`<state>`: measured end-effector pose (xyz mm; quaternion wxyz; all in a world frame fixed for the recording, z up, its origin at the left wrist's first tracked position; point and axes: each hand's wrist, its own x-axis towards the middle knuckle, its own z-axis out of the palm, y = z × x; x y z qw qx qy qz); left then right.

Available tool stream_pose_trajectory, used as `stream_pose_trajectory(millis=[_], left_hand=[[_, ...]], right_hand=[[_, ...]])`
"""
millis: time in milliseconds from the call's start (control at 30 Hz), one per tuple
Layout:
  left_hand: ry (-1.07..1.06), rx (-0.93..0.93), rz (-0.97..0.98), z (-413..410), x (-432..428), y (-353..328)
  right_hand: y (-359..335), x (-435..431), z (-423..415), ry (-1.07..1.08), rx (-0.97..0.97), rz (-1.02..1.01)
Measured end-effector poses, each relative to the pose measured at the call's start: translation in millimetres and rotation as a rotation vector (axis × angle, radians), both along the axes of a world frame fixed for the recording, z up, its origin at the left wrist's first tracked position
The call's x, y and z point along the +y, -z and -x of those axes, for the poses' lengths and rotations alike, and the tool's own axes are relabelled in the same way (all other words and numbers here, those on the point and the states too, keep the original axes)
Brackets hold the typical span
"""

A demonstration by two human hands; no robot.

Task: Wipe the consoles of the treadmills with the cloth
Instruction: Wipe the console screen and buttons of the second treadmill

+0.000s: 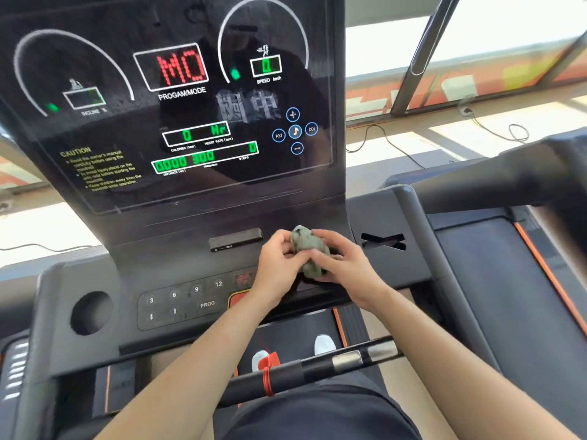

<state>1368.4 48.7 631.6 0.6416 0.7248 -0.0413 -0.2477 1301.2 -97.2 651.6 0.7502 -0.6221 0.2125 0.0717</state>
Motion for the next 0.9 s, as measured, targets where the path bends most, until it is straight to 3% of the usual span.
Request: stream_pose_trajectory(millis=[100, 200, 333, 467, 700, 900], left_hand=[[-0.003, 0.081, 0.059, -6, -7, -5], [-0.015, -0.001, -0.031, -17, -2, -8], [-0.069, -0.319, -0.327, -35, -2, -3], [-0.055, -0.65, -0.636, -40, -4, -1], [0.304, -1.035, -0.654, -15, 11, 18], [0.479, -1.017, -0.66, -12, 14, 33]], right_hand=[[1, -5, -6, 0.02, -0.039, 0.142], [6, -26, -20, 0.085, -0.087, 0.553], [16, -39, -35, 0.153, -0.212, 1.006], [39, -28, -39, -0.121, -0.333, 1.387], [56, -15, 17, -0.304, -0.36, 1.442], [62, -20, 54, -0.386, -0.227, 1.45]])
